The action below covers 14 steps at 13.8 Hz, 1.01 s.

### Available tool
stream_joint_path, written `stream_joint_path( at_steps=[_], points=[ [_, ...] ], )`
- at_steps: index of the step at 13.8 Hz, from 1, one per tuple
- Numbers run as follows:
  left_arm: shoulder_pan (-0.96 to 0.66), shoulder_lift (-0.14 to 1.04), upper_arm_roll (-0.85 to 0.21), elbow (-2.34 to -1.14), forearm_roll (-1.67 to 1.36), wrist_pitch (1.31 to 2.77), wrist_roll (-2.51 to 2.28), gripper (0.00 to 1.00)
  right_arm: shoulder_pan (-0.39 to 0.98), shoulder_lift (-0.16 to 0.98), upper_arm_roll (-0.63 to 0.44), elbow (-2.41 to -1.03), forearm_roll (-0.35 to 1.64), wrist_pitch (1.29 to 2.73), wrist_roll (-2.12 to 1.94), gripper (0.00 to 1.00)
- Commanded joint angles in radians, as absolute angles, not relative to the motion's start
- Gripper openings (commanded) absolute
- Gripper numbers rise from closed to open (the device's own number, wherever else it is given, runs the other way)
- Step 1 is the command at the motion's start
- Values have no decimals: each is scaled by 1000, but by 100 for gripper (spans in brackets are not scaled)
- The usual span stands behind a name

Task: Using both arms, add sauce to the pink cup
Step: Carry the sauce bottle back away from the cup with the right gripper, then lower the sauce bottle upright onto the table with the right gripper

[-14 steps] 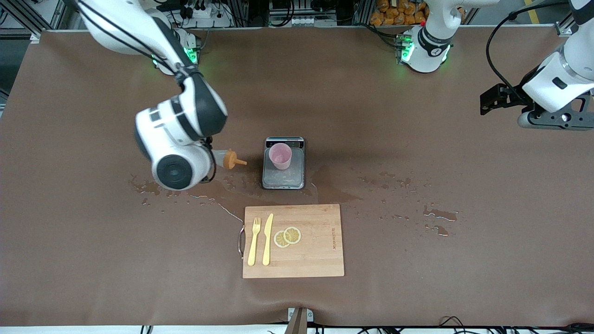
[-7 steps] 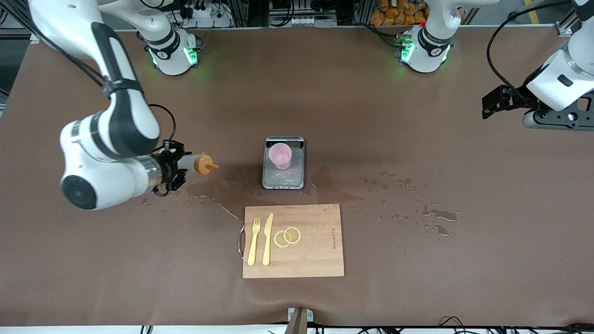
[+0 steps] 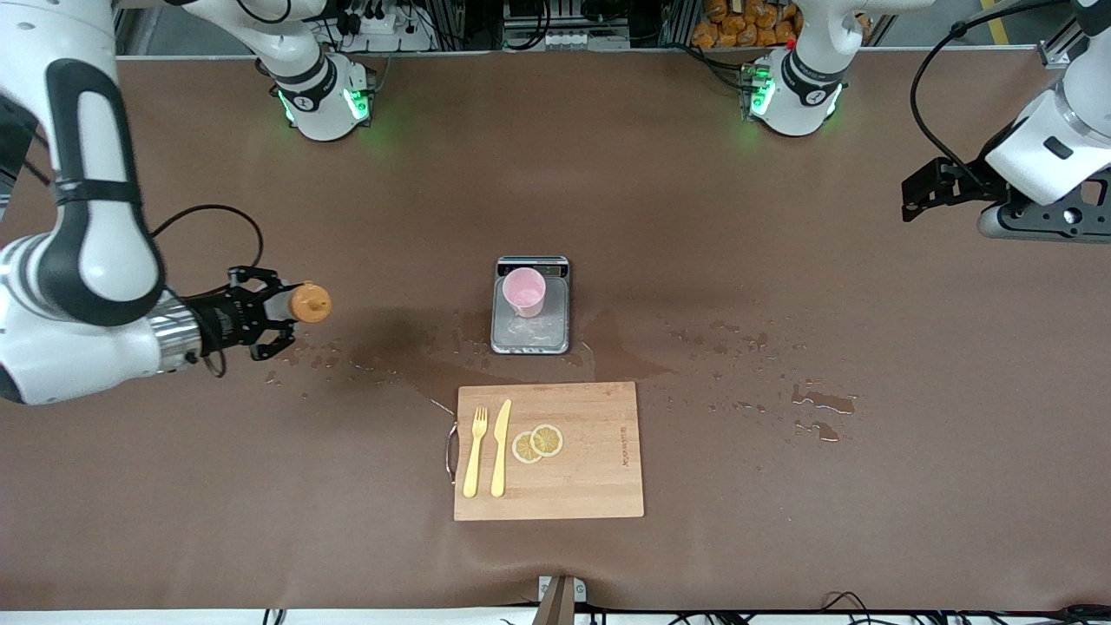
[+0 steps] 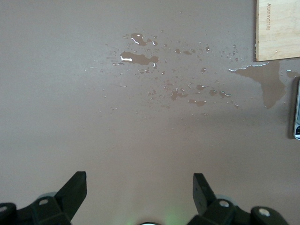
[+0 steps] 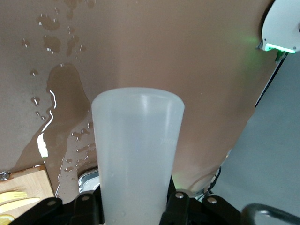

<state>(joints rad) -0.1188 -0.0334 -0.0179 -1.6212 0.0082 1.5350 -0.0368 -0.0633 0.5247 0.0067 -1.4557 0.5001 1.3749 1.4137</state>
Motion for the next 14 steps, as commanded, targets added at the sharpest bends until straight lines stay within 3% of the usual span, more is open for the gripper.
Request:
stream_joint_path(
  at_steps=[1, 14],
  points=[
    [-109, -43, -25, -1615, -2, 1532, -29, 100, -148, 500, 23, -1532, 578, 1371, 1278, 45],
    [-112, -38, -40, -1602, 3, 1537, -29, 100, -409, 722, 21, -1563, 686, 1370, 721, 46]
  ],
)
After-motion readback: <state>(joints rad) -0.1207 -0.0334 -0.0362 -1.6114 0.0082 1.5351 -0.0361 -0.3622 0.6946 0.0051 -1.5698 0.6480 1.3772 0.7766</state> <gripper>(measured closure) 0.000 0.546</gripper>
